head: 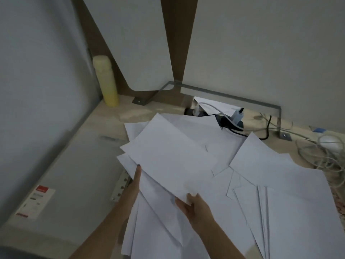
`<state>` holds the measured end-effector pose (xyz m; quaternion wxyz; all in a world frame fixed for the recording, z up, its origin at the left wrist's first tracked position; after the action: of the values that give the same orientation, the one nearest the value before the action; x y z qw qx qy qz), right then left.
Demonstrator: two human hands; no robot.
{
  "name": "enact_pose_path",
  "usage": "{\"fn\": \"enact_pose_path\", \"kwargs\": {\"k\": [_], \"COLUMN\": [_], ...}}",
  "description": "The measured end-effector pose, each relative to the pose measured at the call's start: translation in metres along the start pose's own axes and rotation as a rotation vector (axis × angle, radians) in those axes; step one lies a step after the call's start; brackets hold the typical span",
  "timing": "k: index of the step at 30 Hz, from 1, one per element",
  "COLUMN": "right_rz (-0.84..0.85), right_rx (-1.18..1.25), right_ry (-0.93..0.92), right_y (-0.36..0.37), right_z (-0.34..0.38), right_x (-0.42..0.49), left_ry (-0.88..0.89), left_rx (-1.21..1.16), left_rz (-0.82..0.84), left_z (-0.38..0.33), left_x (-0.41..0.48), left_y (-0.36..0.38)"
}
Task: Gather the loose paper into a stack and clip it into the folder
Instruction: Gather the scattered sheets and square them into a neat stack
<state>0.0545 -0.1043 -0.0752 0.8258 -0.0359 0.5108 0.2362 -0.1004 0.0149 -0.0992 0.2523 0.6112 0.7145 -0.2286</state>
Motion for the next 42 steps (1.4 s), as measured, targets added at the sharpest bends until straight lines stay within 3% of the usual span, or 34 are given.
{"fn": "enact_pose_path", "kwargs": {"k": [3, 7, 9, 11, 12, 14, 18, 20, 25, 29, 34, 39, 42], "right_rz": [0.031, 0.211, 0.023, -0.266, -0.306, -0.208, 0.059, 0.109, 0.025, -0.091, -0.081, -0.182, -0.252], "right_rx": [-0.122, -0.614, -0.727, -0.800, -0.839, -0.900, -0.848, -0.748, -0.778, -0.759, -0.947, -1.281, -1.401], "right_ry": [0.149, 0.196, -0.028, -0.414, -0.548, -0.674, -0.560, -0.559, -0.719, -0.726, -0.576, -0.715, -0.675], "right_y": [0.002, -0.010, -0.021, -0.023, -0.015, 0.009, 0.059, 0.073, 0.074, 0.051, 0.033, 0.035, 0.035], "right_z": [-0.018, 0.002, 0.036, 0.074, 0.088, 0.107, 0.127, 0.130, 0.137, 0.157, 0.132, 0.080, 0.066], "right_x": [0.002, -0.004, 0.003, 0.011, 0.013, 0.018, 0.039, 0.050, 0.054, 0.058, 0.055, 0.068, 0.062], "left_ry": [0.027, 0.036, 0.048, 0.078, 0.096, 0.152, 0.233, 0.238, 0.171, 0.089, 0.028, 0.013, 0.031], "left_rx": [0.138, 0.191, 0.162, 0.170, 0.181, 0.212, 0.329, 0.353, 0.297, 0.244, 0.192, 0.187, 0.256], "left_rz": [0.059, 0.117, 0.122, 0.131, 0.133, 0.143, 0.220, 0.228, 0.206, 0.162, 0.166, 0.132, 0.138], "left_z": [0.007, 0.012, 0.009, 0.005, 0.002, -0.002, -0.013, -0.018, -0.018, -0.012, -0.012, -0.004, -0.002], "left_x": [-0.002, 0.003, 0.005, 0.005, 0.004, 0.005, 0.002, 0.005, 0.012, 0.022, 0.024, 0.022, 0.021], "left_y": [0.000, -0.005, -0.008, -0.015, -0.019, -0.026, -0.030, -0.029, -0.025, -0.020, -0.008, -0.002, -0.004]}}
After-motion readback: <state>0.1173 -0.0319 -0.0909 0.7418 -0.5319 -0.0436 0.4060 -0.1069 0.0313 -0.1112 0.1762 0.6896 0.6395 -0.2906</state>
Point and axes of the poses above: each hand's wrist, its own x-axis towards the middle knuckle, its own y-axis out of the palm, z = x × y, the point moved 2 cm from there along x, towards the middle knuckle, and after that the axes turned 13 degrees about -z, right-handed, at the moved point
